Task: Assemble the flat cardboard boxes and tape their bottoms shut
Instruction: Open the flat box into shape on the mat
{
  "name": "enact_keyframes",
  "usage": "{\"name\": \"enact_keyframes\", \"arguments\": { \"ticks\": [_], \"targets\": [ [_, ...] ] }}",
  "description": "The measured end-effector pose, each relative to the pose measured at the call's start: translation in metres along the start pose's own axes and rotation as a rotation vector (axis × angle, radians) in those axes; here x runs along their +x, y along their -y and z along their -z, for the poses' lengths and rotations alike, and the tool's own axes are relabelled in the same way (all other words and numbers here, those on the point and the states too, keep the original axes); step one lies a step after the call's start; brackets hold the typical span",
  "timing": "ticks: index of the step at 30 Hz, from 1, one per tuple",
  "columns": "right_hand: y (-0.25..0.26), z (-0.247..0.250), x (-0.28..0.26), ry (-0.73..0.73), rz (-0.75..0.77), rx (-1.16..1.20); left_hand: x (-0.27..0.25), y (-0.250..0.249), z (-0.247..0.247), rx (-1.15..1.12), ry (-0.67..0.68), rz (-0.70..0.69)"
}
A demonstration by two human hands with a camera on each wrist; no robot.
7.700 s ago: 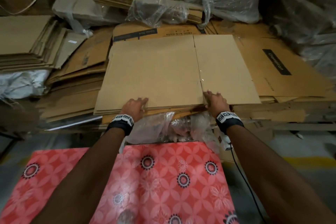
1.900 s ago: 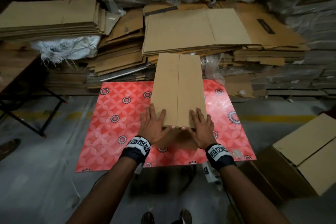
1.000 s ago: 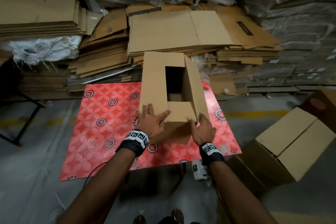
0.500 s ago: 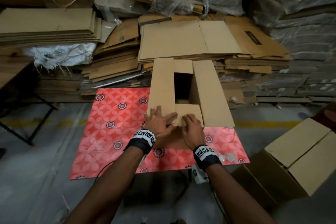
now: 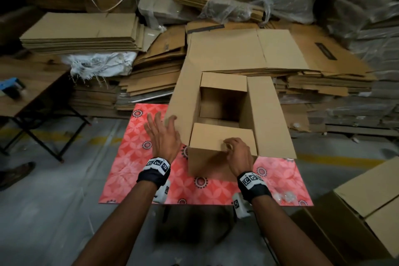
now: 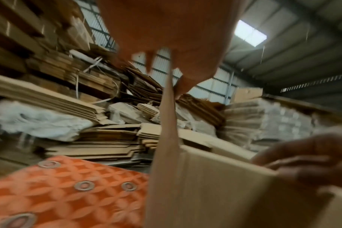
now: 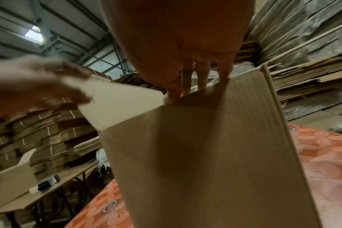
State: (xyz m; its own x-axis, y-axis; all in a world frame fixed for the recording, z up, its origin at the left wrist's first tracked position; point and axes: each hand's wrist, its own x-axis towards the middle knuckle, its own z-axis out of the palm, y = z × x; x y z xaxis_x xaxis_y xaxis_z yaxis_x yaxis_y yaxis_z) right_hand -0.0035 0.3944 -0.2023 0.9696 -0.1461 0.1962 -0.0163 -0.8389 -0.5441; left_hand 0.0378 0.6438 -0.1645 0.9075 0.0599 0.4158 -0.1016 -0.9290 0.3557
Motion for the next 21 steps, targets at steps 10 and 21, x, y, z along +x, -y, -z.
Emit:
{"name": "enact_keyframes", "arguments": {
  "ticks": [10, 21],
  "targets": [
    [0.005, 0.007, 0.001, -0.038, -0.143, -0.062, -0.037, 0.003, -0.044, -0.190, 0.437, -0.036],
    [-0.010, 0.012, -0.013, -0.081, -0.178, -0.387, -0.033, -0.013, -0.034, -0.044, 0.360, 0.051]
  ]
}}
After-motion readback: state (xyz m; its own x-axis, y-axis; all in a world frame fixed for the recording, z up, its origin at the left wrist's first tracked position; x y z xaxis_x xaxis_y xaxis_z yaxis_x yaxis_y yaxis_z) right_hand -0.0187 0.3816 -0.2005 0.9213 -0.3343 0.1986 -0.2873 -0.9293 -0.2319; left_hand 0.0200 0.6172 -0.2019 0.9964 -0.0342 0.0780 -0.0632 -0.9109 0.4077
